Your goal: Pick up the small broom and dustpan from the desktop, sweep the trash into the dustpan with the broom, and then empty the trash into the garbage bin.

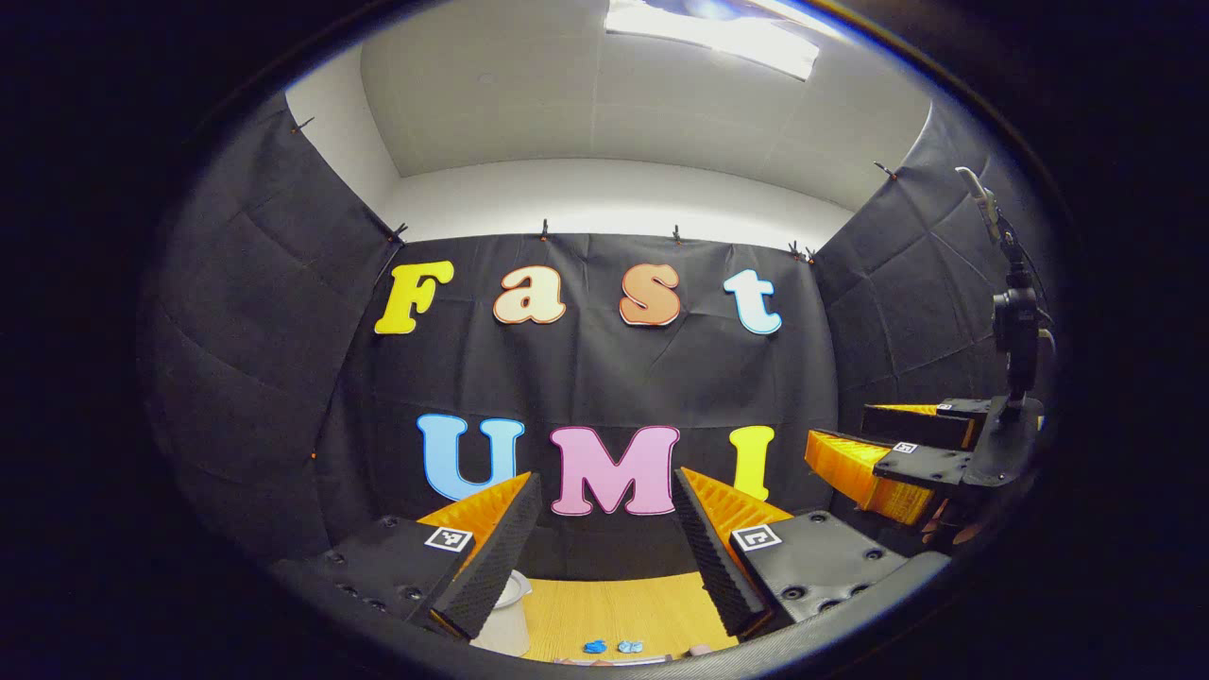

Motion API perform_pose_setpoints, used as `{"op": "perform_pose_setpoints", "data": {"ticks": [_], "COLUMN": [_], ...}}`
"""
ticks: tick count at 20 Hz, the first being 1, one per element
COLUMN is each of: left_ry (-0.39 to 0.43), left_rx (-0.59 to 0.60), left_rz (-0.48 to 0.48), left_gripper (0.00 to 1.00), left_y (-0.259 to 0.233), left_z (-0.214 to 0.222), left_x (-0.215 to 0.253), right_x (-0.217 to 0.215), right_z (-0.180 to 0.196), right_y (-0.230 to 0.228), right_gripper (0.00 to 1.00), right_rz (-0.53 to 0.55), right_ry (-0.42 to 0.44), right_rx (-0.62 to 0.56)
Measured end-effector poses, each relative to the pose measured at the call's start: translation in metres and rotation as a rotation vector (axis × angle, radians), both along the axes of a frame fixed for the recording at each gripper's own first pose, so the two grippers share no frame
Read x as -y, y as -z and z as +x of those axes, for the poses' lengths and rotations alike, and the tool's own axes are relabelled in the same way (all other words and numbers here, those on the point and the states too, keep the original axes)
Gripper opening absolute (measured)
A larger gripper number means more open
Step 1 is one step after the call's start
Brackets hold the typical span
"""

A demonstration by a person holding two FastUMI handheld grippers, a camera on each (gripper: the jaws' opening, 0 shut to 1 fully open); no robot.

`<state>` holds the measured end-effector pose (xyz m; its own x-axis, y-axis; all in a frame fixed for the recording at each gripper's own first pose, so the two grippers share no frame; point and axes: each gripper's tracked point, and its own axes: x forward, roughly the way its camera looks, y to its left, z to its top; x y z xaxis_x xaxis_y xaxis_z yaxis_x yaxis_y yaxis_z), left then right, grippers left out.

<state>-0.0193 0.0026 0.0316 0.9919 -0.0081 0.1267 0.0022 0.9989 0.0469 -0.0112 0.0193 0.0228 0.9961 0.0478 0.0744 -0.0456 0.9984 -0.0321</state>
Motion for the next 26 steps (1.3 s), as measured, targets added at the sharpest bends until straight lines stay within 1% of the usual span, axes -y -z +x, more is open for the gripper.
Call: {"op": "perform_pose_setpoints", "data": {"ticks": [3, 4, 5, 6, 7, 8, 11, 12, 15, 16, 17, 18, 20, 21, 22, 23, 24, 26], "left_ry": [-0.005, -0.007, -0.007, -0.005, -0.002, 0.0, 0.003, 0.006, 0.003, 0.004, 0.005, 0.007, 0.022, 0.038, 0.058, 0.068, 0.075, 0.067], "left_rx": [-0.002, 0.001, 0.002, 0.002, 0.0, 0.001, -0.002, -0.003, -0.018, -0.025, -0.031, -0.043, -0.094, -0.127, -0.157, -0.176, -0.193, -0.265], "left_rz": [0.004, 0.004, 0.004, 0.004, 0.003, 0.001, -0.002, -0.003, 0.0, 0.0, 0.001, 0.003, -0.007, -0.014, -0.024, -0.032, -0.035, -0.022], "left_gripper": [0.8, 0.8, 0.8, 0.8, 0.8, 0.8, 0.8, 0.8, 0.8, 0.8, 0.8, 0.8, 0.8, 0.8, 0.8, 0.82, 0.84, 0.8], "left_y": [0.001, 0.001, 0.0, 0.0, 0.001, 0.002, 0.003, 0.004, 0.008, 0.01, 0.013, 0.016, 0.032, 0.04, 0.046, 0.051, 0.055, 0.079], "left_z": [0.002, 0.001, 0.001, 0.001, 0.002, 0.003, 0.004, 0.005, 0.008, 0.008, 0.008, 0.009, 0.006, 0.004, 0.002, -0.001, -0.001, 0.002], "left_x": [-0.004, -0.004, -0.004, -0.004, -0.003, -0.002, -0.003, -0.002, -0.005, -0.007, -0.008, -0.009, -0.008, -0.003, 0.003, 0.006, 0.009, 0.012], "right_x": [0.0, 0.001, 0.002, 0.003, 0.003, 0.004, 0.004, 0.004, 0.0, -0.002, -0.005, -0.006, -0.012, -0.016, -0.019, -0.022, -0.023, -0.025], "right_z": [0.0, 0.0, 0.0, 0.0, 0.002, 0.003, 0.006, 0.005, 0.008, 0.01, 0.011, 0.01, 0.012, 0.014, 0.016, 0.018, 0.02, 0.024], "right_y": [0.0, 0.001, 0.002, 0.002, 0.002, 0.003, 0.004, 0.006, 0.008, 0.011, 0.015, 0.021, 0.039, 0.046, 0.053, 0.06, 0.07, 0.098], "right_gripper": [0.96, 0.92, 0.92, 0.96, 0.96, 0.92, 0.92, 0.96, 0.96, 0.92, 0.92, 0.96, 0.96, 0.92, 0.92, 0.96, 0.96, 0.96], "right_rz": [0.006, 0.009, 0.01, 0.012, 0.014, 0.016, 0.016, 0.014, 0.011, 0.013, 0.015, 0.019, 0.039, 0.046, 0.053, 0.061, 0.069, 0.081], "right_ry": [0.001, 0.004, 0.009, 0.013, 0.016, 0.018, 0.021, 0.021, 0.018, 0.017, 0.017, 0.019, 0.017, 0.014, 0.007, -0.001, -0.005, -0.019], "right_rx": [-0.002, -0.005, -0.007, -0.009, -0.012, -0.014, -0.023, -0.023, -0.031, -0.038, -0.049, -0.063, -0.106, -0.122, -0.135, -0.145, -0.16, -0.221]}}
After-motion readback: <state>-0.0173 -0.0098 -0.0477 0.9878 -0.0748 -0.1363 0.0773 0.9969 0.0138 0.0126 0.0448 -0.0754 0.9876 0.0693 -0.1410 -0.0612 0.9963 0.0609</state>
